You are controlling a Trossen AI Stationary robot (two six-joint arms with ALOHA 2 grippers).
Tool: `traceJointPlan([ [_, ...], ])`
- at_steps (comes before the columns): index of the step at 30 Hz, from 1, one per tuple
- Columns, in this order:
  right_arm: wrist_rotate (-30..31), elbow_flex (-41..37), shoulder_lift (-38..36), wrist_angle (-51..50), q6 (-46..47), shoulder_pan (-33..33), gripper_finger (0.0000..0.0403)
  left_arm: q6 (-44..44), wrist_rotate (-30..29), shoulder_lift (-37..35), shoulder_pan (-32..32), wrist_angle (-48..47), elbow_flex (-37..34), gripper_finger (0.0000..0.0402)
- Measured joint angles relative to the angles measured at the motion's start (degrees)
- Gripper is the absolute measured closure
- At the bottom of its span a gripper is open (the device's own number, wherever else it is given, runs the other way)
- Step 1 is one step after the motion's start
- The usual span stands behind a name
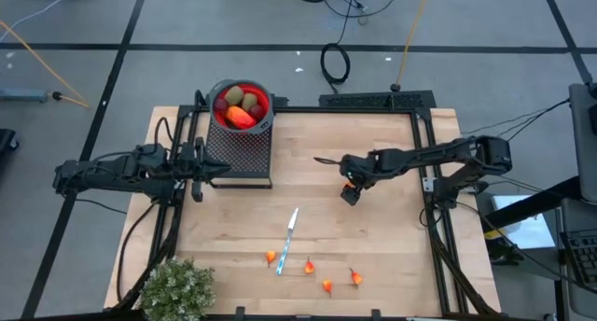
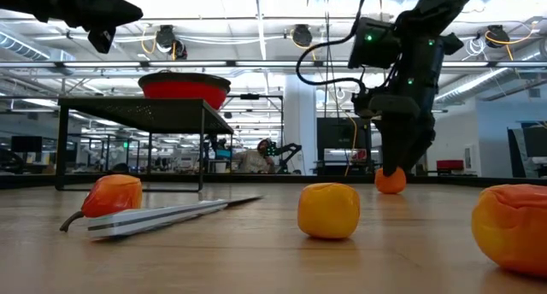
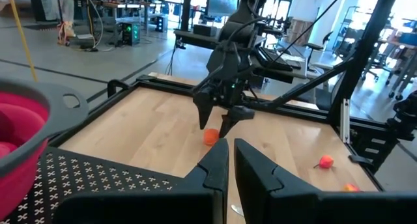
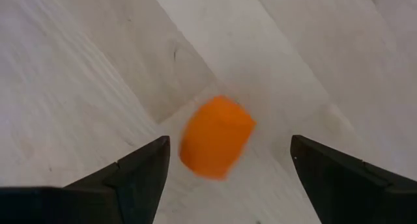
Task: Pick & Place Fruit
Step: Put the orange into the red strainer bowl on the shelf
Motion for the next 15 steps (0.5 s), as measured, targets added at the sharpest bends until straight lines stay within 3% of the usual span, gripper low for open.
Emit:
traceJointPlan([
  [15,-0.1,0.0,1.1,-1.3,-0.9,-0.1,0.0107,-0.1,0.0,0.0,0.0,0.0,0.0,0.0378],
])
